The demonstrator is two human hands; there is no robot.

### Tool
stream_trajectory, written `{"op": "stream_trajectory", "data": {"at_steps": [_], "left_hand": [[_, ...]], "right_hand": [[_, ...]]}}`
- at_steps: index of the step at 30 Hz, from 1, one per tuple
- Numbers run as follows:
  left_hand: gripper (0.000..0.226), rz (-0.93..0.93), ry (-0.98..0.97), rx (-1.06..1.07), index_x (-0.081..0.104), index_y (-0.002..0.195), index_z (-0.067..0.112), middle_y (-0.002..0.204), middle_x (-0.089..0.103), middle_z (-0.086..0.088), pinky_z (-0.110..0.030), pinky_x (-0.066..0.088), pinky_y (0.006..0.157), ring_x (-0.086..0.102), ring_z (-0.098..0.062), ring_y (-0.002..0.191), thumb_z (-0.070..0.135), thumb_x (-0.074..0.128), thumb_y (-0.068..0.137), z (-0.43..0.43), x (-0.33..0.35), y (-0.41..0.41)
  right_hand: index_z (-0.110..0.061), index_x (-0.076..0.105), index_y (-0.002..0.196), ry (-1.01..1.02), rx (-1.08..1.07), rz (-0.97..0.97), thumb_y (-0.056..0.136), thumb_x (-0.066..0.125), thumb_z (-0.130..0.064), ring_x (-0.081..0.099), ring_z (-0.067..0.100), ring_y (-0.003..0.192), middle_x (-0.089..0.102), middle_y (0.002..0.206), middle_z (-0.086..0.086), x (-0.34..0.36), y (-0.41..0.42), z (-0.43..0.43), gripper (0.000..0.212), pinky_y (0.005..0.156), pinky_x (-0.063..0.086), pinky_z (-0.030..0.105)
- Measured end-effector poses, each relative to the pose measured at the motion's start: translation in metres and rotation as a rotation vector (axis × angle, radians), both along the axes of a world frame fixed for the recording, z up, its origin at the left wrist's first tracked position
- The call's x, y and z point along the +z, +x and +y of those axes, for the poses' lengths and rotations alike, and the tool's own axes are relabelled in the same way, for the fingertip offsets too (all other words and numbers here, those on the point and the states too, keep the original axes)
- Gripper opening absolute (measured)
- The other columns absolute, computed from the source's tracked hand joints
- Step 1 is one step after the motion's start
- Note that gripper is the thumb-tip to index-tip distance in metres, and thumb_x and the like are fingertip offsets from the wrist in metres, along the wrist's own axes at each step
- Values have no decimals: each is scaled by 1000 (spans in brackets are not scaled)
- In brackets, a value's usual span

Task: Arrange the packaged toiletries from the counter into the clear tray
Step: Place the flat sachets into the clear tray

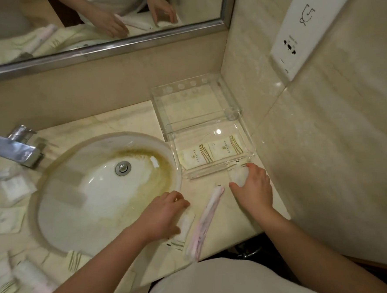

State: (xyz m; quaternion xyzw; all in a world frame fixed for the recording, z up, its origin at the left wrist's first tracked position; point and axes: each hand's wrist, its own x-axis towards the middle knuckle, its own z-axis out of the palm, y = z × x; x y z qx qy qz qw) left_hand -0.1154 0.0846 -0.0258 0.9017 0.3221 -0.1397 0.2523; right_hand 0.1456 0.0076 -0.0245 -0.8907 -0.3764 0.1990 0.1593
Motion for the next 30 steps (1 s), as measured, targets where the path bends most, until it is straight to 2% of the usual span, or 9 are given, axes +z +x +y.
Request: {"op": "stream_trajectory", "data": {"at_steps": [4,7,11,13,15,19,25,28,30], "left_hand": [[63,44,26,29,50,126,29,115,56,8,-30,41,86,46,-17,103,37,76,69,-1,-1,5],[43,45,-7,53,61,118,25,110,60,5,-29,40,81,50,-19,103,28,71,76,0,-1,7],[28,-223,-187,311,72,95,35,104,54,8,-24,42,83,51,-13,102,12,74,79,1,9,-7],[42,-411,-269,509,71,73,42,110,54,14,-17,40,83,53,-4,104,1,75,75,5,29,-14],[41,-573,-386,692,77,70,29,119,57,15,-14,44,81,60,-2,102,-11,71,74,7,54,-16],[35,-786,-611,899,79,74,9,97,77,-2,-13,52,72,72,-11,89,-20,62,78,8,86,-7],[46,-828,-662,871,81,79,13,91,78,-4,-17,54,76,73,-14,90,-22,52,81,2,95,11],[37,-881,-757,890,80,84,9,95,77,-9,-22,53,75,71,-18,89,-9,49,73,4,96,12],[26,-870,-692,896,78,82,14,83,72,-6,-20,46,66,62,-14,73,5,55,76,6,95,14]], "right_hand": [[-15,35,148,-35,27,-26,77,77,-36,49,32,122,56,134,12,-4,-1,1,86,98,43,42],[-14,43,142,-1,-33,24,79,77,-28,50,31,116,63,121,11,-4,-2,-2,73,93,46,41],[-23,67,96,222,-26,220,82,64,-1,51,23,111,61,97,-7,7,-1,-8,27,84,44,26],[-26,67,75,344,-27,300,76,62,11,48,15,114,56,102,-15,15,-1,-9,37,91,40,19],[-29,69,67,467,-23,382,73,69,14,43,7,125,51,122,-21,24,-3,-7,43,104,35,19],[-26,73,61,628,-38,559,74,76,13,43,-5,132,48,142,-16,38,-10,0,41,105,39,13],[-35,75,58,661,-69,674,75,67,22,65,15,106,64,105,-8,49,-12,5,60,79,52,14],[-32,73,66,672,-58,637,76,66,21,68,8,95,67,95,-3,50,-7,6,55,79,53,21],[-27,73,79,672,-52,656,78,64,20,68,9,97,69,99,3,51,-6,6,48,86,55,30]]}}
